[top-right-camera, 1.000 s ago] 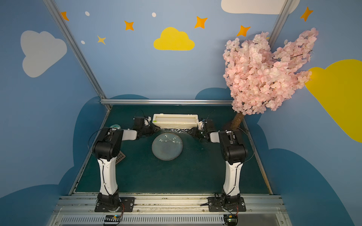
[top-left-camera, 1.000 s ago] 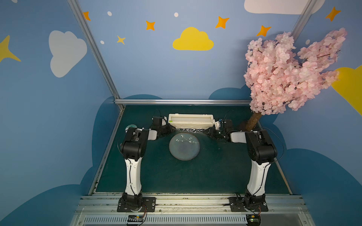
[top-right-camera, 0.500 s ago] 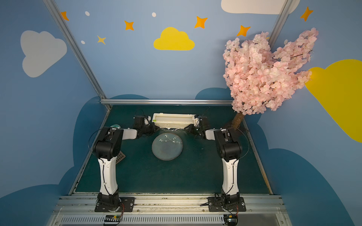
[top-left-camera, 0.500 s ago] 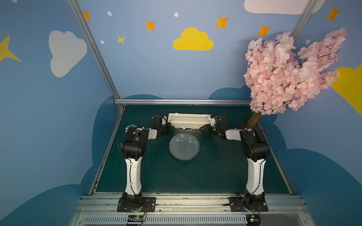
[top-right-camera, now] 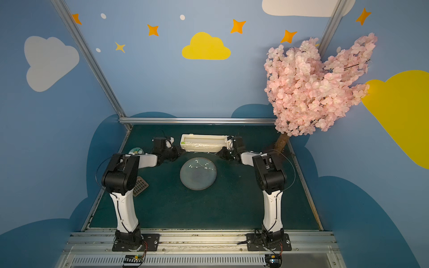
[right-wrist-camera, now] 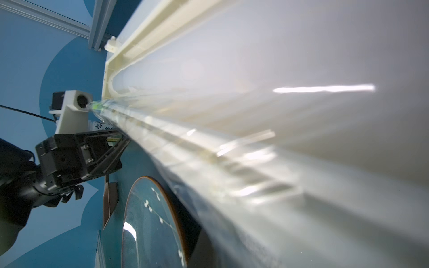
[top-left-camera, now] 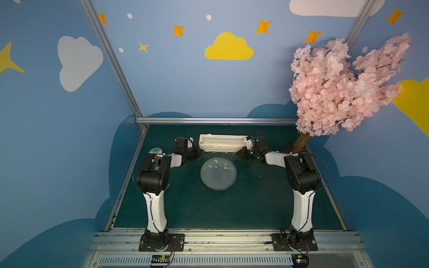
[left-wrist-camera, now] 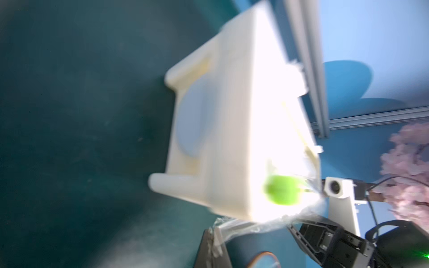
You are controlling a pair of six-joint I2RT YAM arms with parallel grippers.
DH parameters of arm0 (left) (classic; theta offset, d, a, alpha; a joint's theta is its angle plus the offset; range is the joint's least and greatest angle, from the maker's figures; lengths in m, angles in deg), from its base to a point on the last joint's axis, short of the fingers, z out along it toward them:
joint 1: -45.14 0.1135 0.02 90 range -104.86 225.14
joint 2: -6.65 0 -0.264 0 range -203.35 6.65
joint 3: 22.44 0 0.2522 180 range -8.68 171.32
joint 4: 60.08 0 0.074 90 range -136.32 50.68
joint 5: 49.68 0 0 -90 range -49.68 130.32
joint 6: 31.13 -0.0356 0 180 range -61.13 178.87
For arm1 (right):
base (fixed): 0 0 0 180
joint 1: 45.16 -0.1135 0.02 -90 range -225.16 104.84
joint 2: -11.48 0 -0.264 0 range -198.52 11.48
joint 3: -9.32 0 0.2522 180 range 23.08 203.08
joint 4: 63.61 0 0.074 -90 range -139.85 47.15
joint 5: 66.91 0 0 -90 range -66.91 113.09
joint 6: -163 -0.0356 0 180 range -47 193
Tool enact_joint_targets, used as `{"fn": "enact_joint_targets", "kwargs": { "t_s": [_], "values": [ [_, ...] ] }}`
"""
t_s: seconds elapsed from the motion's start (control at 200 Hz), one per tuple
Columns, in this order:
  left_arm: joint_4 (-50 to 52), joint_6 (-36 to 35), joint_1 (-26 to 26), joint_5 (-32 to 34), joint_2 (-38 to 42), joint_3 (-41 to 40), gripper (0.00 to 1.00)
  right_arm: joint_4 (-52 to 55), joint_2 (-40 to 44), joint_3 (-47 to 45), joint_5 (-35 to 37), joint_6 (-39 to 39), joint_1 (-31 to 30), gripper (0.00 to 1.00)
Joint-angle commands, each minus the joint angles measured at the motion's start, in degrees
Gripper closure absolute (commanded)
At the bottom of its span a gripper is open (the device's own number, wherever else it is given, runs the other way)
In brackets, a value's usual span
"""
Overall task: Wrap the plate with plastic wrap
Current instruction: Pull the plastic wrap from the plastic wrap cutting box.
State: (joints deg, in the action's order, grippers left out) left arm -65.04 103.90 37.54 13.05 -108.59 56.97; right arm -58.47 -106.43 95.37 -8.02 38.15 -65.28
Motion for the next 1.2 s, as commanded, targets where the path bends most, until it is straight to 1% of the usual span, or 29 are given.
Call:
{"fn": "enact_joint_targets", "kwargs": {
  "t_s": [0.0,0.065,0.145,0.24,0.32,0.571,0.791,0.891,1.001,1.091,1.191],
  "values": [
    [4.26,-0.4,0.48,1.14,6.27,0.71,0.97,6.84,7.12,1.61,1.78,-1.01,-0.45,1.0],
    [7.2,-1.04,0.57,2.92,8.43,1.52,0.97,10.44,8.68,4.09,2.69,-1.27,-0.53,1.0],
    [10.74,-1.92,1.23,4.61,9.91,2.94,0.97,15.51,8.13,8.67,2.73,-1.37,-0.74,1.0],
    [13.83,-1.84,2.84,4.29,11.24,4.2,0.97,20.79,6.54,14.46,2.36,-1.49,-1.67,1.0],
    [15.88,-1.64,4.24,3.97,12.87,4.49,0.97,25.18,5.62,18.66,3.91,-0.91,-2.95,1.0],
    [21.45,-3.39,6.8,5.42,20.15,2.71,0.97,30.29,1.73,28.06,3.35,-2.53,-4.72,1.0],
    [23.73,-3.48,6.8,4.11,24.22,1.27,0.97,31.77,2.26,29.48,3.41,-2.9,-5.81,1.0],
    [23.23,-2.37,5.88,3.83,26.73,-1.05,0.97,33.28,3.08,29.32,4.33,-1.87,-5.62,1.0],
    [23.9,-2.76,4.21,4.22,28.74,-1.85,0.97,35.11,4.08,29.88,5.49,-0.15,-4.53,1.0],
    [24.19,-3.25,2.82,5.05,28.94,-1.53,0.97,36.33,3.68,31.71,4.66,0.55,-2.9,1.0],
    [23.8,-3.26,2.06,5.43,27.25,-0.53,0.97,38.25,2.55,34.82,4.03,2.09,-1.82,1.0]
  ]
}}
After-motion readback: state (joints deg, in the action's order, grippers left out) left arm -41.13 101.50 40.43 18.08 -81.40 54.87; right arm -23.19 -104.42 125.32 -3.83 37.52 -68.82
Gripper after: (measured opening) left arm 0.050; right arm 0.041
